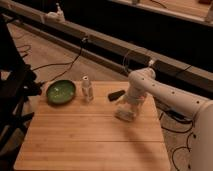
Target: Place the white sponge in the ceramic bowl
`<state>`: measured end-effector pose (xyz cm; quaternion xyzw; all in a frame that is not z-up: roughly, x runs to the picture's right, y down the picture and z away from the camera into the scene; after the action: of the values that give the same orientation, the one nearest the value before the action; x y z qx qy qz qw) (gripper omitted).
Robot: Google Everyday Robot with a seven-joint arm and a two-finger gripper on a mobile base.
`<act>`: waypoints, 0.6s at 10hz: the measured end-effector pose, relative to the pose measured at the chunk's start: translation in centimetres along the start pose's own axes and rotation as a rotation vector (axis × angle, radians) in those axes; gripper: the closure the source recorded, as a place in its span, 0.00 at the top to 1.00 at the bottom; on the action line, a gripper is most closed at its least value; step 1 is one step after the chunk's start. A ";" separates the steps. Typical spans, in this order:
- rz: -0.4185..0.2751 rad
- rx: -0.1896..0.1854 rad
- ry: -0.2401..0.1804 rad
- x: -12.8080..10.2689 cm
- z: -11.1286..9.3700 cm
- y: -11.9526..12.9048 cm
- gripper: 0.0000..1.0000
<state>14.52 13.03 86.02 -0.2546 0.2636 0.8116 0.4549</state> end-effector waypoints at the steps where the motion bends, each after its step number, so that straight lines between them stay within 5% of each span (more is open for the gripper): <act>1: 0.004 -0.010 0.015 0.1 0.9 0.5 0.80; 4: 0.002 -0.027 0.054 0.4 3.0 1.2 0.80; 6: -0.008 -0.037 0.085 0.9 4.0 1.5 0.70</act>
<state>12.11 15.60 88.66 -0.2983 0.2665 0.8030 0.4418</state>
